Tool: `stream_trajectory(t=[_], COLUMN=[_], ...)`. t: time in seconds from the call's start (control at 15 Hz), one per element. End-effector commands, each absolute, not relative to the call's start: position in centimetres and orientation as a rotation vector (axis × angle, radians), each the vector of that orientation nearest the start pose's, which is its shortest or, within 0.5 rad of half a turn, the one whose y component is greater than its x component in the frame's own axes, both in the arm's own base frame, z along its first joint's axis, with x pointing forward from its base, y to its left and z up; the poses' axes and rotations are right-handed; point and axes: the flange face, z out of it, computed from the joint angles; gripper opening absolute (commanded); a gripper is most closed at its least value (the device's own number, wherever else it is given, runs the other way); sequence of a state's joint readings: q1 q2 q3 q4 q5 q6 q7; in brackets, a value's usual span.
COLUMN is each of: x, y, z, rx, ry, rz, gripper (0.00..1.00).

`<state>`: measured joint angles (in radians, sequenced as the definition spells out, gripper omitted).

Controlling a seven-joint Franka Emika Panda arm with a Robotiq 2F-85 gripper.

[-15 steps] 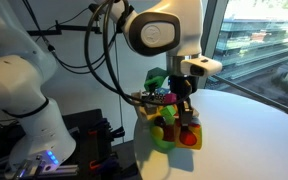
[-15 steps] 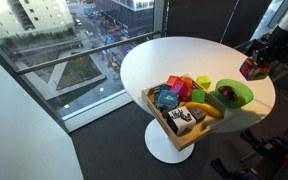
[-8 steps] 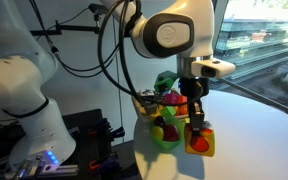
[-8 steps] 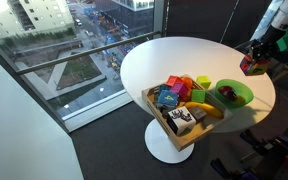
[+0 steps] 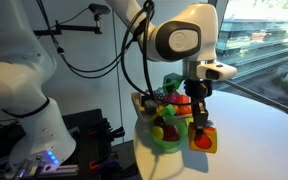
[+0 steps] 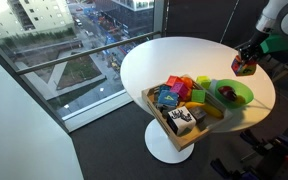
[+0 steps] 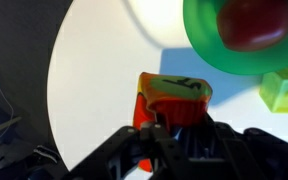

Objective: Remove the orange plushy cube from the crate and put it on the table

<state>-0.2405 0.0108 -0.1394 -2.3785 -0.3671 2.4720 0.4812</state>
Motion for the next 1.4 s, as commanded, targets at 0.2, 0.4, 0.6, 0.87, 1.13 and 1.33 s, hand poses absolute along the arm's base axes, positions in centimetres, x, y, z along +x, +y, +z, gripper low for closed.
stream_trajectory(t=[0.2,0.4,0.6,0.87,1.13,1.33], x=[49.8,50.5,50.7,50.6,50.6,50.5], y=[-16.7,-15.9,-15.3,-14.6,-14.1,-13.7], z=[31.5,30.7,30.2,30.3,30.4,30.6], rx=[-3.263,-3.276,-3.290,-3.292,-3.294,-3.291], ry=[0.932,0.910,0.892,0.871,0.852,0.832], rz=[-0.199,-0.197,-0.190,-0.189,-0.191,-0.185], gripper=[0.11,0.11,0.58,0.82,1.00,1.00])
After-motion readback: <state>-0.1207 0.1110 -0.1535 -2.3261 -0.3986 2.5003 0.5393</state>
